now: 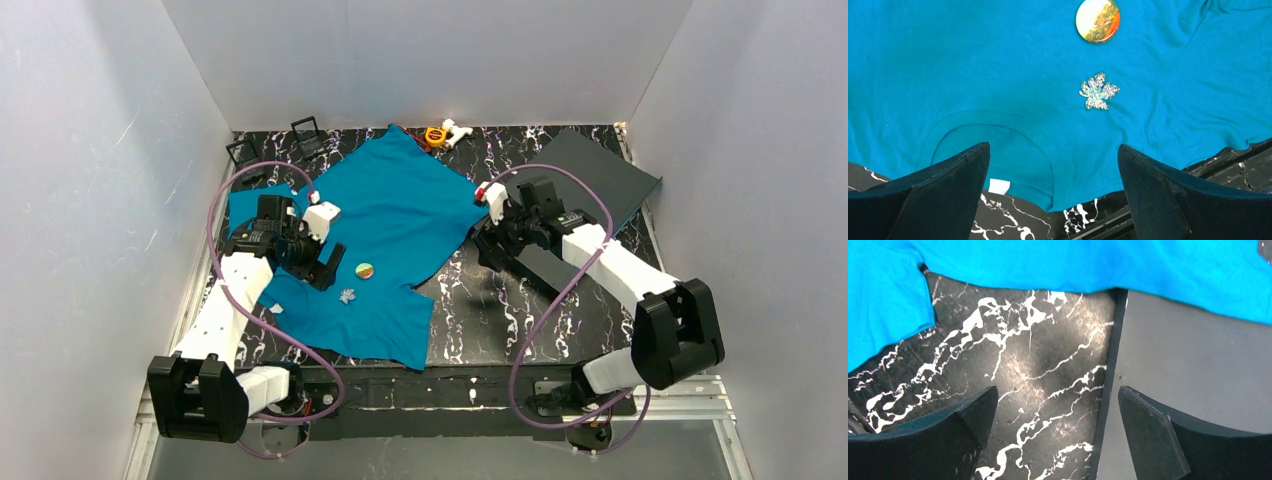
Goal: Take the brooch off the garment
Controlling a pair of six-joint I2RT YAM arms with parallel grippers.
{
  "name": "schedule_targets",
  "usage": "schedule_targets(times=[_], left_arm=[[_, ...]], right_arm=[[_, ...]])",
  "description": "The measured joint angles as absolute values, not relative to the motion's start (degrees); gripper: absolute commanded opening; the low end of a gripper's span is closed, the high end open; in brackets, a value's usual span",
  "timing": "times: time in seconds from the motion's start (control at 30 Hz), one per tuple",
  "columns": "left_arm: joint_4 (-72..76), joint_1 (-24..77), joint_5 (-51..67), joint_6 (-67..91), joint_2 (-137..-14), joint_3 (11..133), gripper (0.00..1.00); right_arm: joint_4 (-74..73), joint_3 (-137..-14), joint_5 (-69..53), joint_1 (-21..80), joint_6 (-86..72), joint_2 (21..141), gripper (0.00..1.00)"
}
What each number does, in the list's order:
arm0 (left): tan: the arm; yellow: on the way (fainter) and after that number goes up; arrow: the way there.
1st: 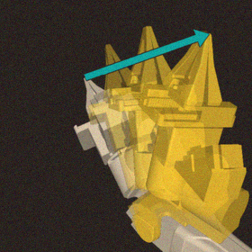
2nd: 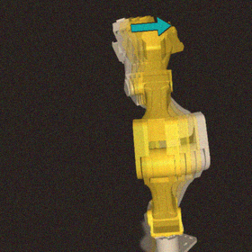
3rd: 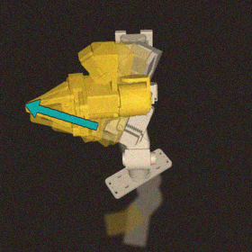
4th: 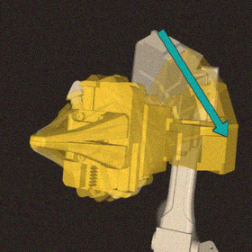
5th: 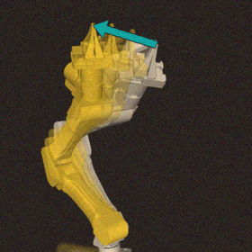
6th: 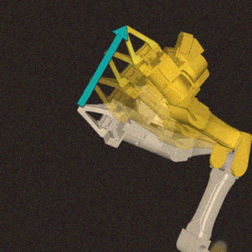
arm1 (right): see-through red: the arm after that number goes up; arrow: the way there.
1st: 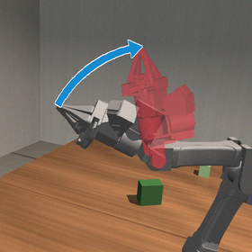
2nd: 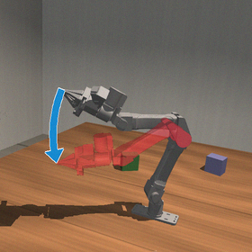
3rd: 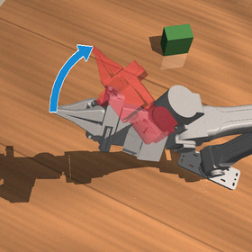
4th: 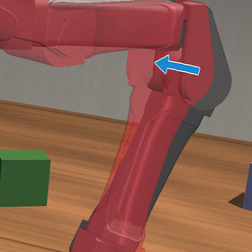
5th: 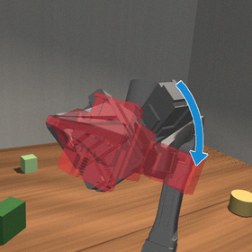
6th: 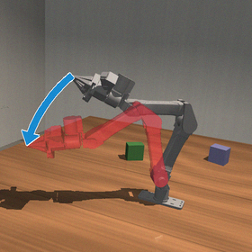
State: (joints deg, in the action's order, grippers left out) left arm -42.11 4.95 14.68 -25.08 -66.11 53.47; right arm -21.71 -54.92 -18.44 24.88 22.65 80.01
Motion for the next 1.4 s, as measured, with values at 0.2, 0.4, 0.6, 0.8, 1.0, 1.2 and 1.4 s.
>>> schedule_targets(times=[0.2, 0.4, 0.6, 0.8, 1.0, 1.2, 1.4], left_arm=[[-39.6, 7.6, 15.0, -27.4, -66.6, 53.3, 0.99], [-35.4, 14.7, 14.5, -33.3, -70.0, 52.1, 0.99], [-31.6, 24.0, 10.2, -37.8, -75.0, 51.2, 0.84], [-30.6, 27.7, 6.3, -38.3, -82.5, 52.9, 0.62], [-29.1, 29.1, 3.7, -37.4, -86.8, 54.8, 0.51], [-26.8, 29.2, 2.6, -36.8, -90.2, 56.4, 0.49], [-25.5, 29.2, 2.3, -36.6, -93.6, 56.4, 0.49]], right_arm=[[-22.2, -60.1, -22.9, 25.3, 21.7, 85.7, 1.0], [-22.3, -66.1, -26.0, 26.7, 18.9, 93.2, 1.0], [-20.8, -70.0, -27.7, 27.5, 14.1, 98.5, 1.0], [-20.4, -71.7, -28.0, 27.6, 11.7, 102.0, 1.0], [-20.3, -71.9, -27.4, 27.6, 10.8, 102.1, 1.0], [-19.9, -71.9, -25.9, 27.6, 10.9, 102.0, 1.0], [-19.7, -71.8, -24.3, 27.6, 10.9, 101.7, 1.0]])
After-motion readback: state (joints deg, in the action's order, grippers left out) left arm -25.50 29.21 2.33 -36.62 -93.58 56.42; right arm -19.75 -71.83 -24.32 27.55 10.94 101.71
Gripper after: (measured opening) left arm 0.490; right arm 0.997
